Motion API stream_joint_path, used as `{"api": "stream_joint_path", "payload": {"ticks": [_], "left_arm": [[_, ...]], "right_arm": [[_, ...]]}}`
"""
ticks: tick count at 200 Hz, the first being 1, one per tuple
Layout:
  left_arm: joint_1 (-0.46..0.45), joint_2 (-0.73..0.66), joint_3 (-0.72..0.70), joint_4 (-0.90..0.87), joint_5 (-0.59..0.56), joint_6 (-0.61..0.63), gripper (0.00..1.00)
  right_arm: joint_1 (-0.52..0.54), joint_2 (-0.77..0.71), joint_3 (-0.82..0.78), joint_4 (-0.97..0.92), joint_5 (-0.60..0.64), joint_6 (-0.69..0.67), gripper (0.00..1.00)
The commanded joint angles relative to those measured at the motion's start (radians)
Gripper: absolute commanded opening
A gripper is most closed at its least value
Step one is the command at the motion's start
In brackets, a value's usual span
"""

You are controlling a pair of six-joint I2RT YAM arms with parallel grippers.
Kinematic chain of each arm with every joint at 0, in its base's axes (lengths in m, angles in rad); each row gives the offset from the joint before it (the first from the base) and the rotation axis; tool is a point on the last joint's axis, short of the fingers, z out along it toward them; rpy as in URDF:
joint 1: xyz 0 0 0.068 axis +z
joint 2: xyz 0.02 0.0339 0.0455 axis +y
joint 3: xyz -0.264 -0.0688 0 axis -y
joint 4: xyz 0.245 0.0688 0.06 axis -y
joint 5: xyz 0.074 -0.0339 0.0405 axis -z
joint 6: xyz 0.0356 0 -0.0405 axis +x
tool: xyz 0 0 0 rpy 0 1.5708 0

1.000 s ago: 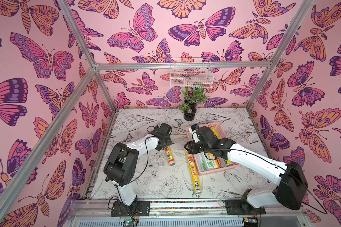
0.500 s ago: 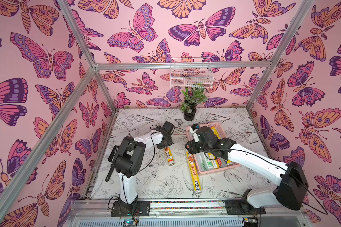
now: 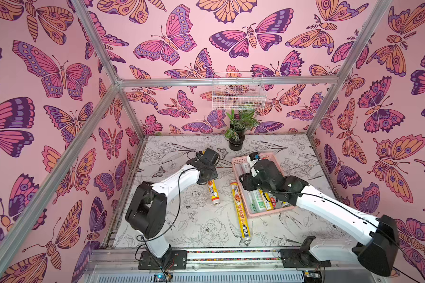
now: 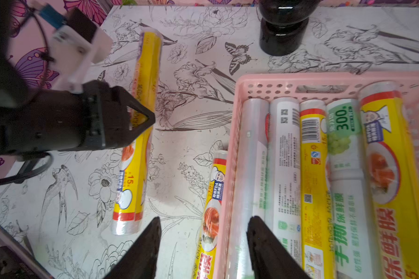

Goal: Put the plastic wrap into the basket
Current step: Pick up the plastic wrap from the center of the board, then place the plastic wrap in the basket.

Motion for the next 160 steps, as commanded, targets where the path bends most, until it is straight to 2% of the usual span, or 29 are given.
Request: {"api": "stream_joint_path", "payload": {"ticks": [1, 51, 106, 160], "left_arm": [[-0.067, -0.049, 0.031, -0.019, -0.074, -0.024, 0.28], [-0.222, -0.003, 0.147, 0.047, -0.064, -0.105, 0.28], [-0.285, 0.159, 0.271, 0.198, 0.122, -0.227, 0.27], [-0.323, 0.362, 0.406, 0.274, 0.225, -0.332, 0.27]], "right_arm": [[-0.018, -0.057, -0.027, -0.025, 0.095, 0.001, 0.61], [-0.149, -0.18, -0.093, -0.054, 0.099, 0.038, 0.61], [-0.264, -0.27, -0.155, -0.106, 0.096, 0.036, 0.61], [-0.29, -0.292, -0.198, -0.119, 0.086, 0.042, 0.62]]}}
